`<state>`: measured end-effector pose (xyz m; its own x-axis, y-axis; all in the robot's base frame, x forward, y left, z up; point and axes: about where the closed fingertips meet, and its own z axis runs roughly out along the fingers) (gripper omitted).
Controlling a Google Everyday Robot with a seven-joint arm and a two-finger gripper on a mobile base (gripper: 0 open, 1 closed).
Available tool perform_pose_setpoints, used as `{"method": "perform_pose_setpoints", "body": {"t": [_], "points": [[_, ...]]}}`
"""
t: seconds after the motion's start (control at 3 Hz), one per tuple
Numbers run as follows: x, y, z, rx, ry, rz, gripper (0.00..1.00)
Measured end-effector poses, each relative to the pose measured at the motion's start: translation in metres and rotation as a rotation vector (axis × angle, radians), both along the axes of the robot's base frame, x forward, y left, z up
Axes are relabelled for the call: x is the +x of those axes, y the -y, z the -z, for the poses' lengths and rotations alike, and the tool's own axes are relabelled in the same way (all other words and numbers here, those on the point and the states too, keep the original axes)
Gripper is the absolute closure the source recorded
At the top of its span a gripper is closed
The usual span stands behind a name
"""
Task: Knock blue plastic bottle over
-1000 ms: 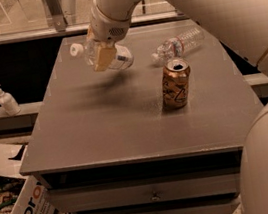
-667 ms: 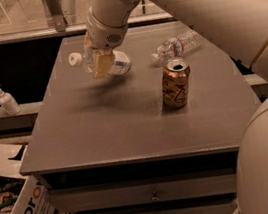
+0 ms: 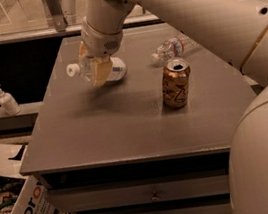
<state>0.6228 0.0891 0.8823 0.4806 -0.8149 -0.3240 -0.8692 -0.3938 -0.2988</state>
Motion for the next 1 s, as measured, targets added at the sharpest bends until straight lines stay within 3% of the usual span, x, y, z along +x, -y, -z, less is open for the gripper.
{"method": "perform_pose_setpoints", "body": {"t": [1.0], "points": [[-0.0081,-0.0034,0.008,-0.018,-0.004,-0.078,0.12]]}}
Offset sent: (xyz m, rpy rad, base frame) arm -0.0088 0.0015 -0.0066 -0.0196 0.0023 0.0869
